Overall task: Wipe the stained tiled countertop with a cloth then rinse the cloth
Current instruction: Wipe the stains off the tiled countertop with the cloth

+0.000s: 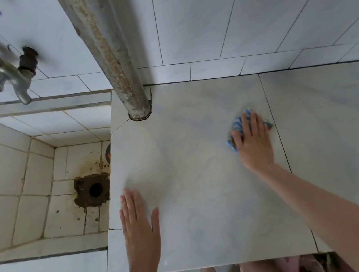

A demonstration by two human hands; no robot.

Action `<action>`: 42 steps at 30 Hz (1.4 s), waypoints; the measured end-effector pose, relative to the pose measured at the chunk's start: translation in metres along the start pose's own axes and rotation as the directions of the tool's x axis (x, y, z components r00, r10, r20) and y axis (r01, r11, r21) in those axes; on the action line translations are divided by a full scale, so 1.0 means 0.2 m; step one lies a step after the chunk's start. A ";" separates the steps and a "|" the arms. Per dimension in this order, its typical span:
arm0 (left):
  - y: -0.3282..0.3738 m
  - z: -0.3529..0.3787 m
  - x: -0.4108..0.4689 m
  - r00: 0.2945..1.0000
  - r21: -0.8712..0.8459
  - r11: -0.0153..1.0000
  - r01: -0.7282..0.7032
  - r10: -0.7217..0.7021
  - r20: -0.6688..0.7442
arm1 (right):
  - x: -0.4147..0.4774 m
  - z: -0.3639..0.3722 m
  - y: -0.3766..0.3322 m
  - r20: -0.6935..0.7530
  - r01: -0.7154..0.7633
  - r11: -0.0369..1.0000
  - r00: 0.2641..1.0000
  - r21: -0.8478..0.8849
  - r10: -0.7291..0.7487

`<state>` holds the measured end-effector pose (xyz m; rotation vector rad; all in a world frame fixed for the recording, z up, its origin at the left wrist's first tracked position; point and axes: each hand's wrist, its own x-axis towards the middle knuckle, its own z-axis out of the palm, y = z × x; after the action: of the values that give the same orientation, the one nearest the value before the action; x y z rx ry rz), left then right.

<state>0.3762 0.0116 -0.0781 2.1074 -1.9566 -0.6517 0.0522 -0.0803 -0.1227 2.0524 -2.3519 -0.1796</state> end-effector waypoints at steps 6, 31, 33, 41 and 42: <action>0.10 0.00 0.18 0.999 -0.027 0.999 -0.038 0.038 0.005 | -0.13 0.05 -0.26 -0.016 -0.060 0.991 0.998 0.121 0.062; 0.18 0.06 0.41 0.995 0.051 0.994 -0.100 0.100 0.005 | 0.23 -0.06 -0.29 -0.093 0.229 0.959 0.972 0.165 -0.216; 0.18 0.07 0.41 0.995 0.049 0.994 -0.096 0.096 -0.007 | 0.23 -0.12 -0.40 -0.166 0.456 0.864 0.889 0.213 -0.428; 0.18 0.07 0.41 0.996 0.092 0.992 -0.084 0.086 -0.013 | 0.70 -0.22 -0.52 0.087 0.598 0.786 0.785 0.156 -0.614; 0.19 0.07 0.41 0.996 0.094 0.992 -0.082 0.083 -0.011 | 0.74 -0.22 -0.51 0.075 0.582 0.800 0.800 0.146 -0.595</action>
<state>0.3392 -0.0713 -0.0902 2.0641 -2.0922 -0.5381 0.1355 -0.2423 -0.0974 2.8488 -1.7108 -0.1733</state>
